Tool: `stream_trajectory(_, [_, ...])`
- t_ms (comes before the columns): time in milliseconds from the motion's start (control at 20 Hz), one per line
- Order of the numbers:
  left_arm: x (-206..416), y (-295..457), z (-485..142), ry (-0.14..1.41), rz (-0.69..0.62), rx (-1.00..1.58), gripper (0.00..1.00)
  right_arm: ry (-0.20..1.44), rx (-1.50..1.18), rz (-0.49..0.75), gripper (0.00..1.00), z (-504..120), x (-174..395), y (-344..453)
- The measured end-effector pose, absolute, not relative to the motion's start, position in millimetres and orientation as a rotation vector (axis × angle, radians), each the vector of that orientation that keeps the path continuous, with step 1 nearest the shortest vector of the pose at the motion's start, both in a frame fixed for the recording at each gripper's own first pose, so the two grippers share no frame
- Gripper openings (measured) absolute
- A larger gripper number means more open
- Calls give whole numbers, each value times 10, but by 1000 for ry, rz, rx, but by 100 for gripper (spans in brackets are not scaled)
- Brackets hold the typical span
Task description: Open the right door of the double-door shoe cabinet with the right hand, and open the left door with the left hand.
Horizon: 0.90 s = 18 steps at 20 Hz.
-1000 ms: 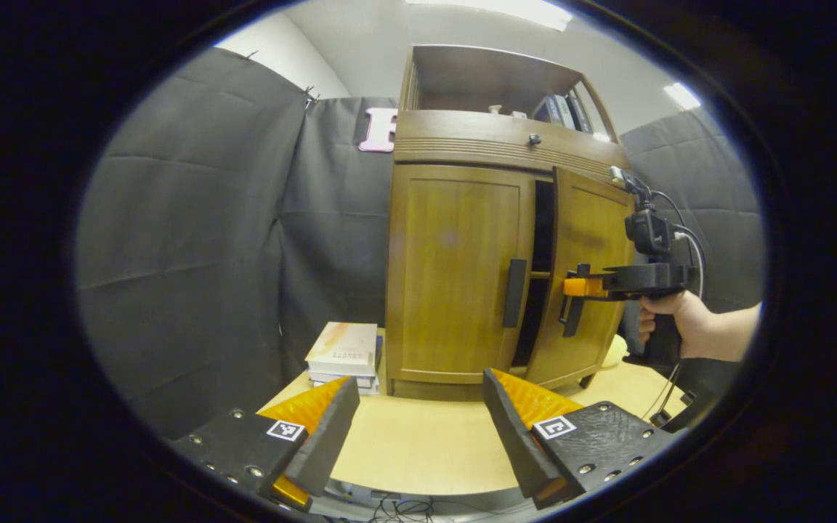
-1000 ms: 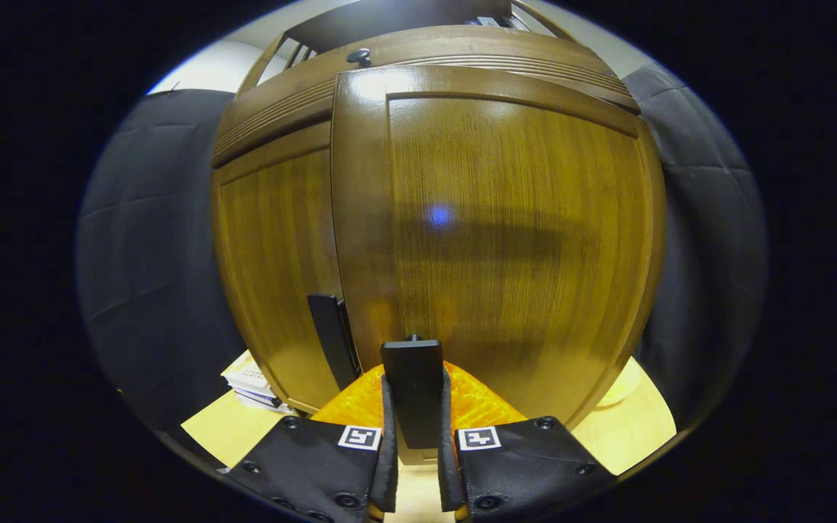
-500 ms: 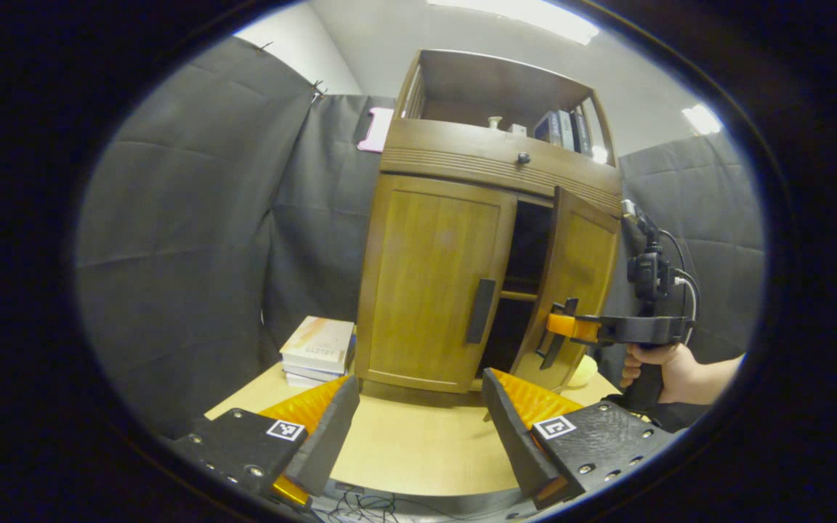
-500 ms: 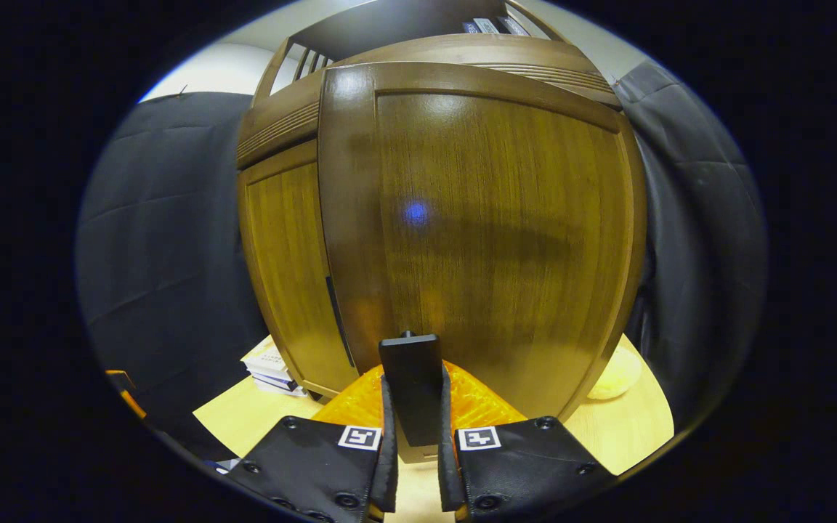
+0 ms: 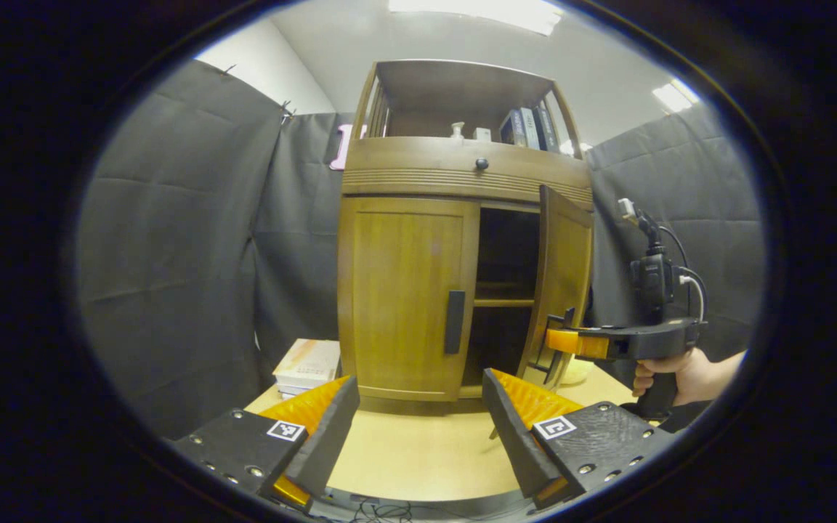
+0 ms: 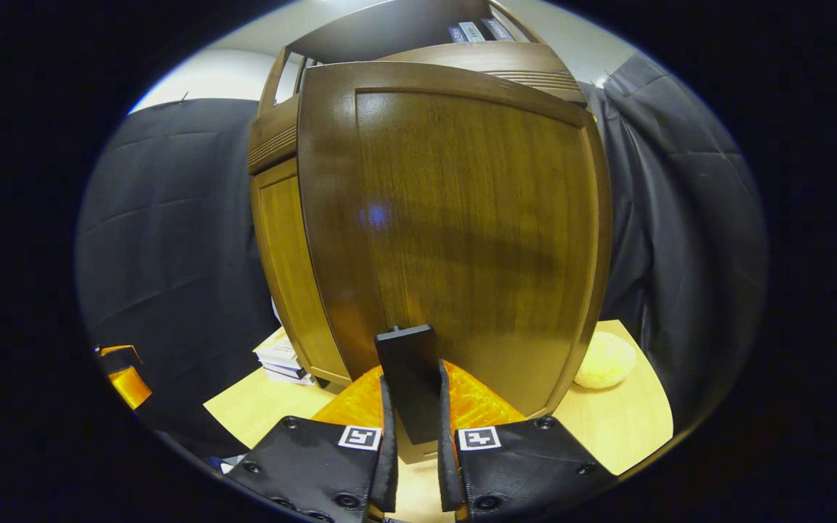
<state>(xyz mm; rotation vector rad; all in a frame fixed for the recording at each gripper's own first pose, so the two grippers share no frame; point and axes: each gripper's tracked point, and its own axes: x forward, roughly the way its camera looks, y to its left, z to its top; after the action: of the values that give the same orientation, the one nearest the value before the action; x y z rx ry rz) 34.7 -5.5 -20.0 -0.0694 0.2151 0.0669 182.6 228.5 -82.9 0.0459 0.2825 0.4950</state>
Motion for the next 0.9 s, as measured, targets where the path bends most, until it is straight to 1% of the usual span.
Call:
stream_trajectory(100, [439,-31,-188,213,58,-72,99,290,61,489,25,-825,1828,2279])
stream_trajectory(150, [447,-25,-195,215,46,-74,96,293,72,487,25,-826,1827,2276])
stream_trajectory(300, [569,7,-165,207,19,-58,99,302,97,486,24,-801,1824,2269])
stream_trajectory(400, [607,-21,-152,204,9,-35,99,306,100,484,23,-750,1813,2253])
stream_trajectory(450, [615,-26,-150,203,0,-28,99,307,101,482,24,-741,1809,2245])
stream_trajectory(500, [635,-34,-150,203,-6,-23,98,308,102,481,23,-759,1822,2255])
stream_trajectory(600, [678,-43,-146,204,-16,-19,96,308,108,476,24,-748,1819,2246])
stream_trajectory(750, [784,-50,-125,201,-23,-23,99,313,114,466,23,-724,1813,2225])
stream_trajectory(900, [885,-66,-93,197,-26,-36,98,316,144,458,23,-717,1811,2227])
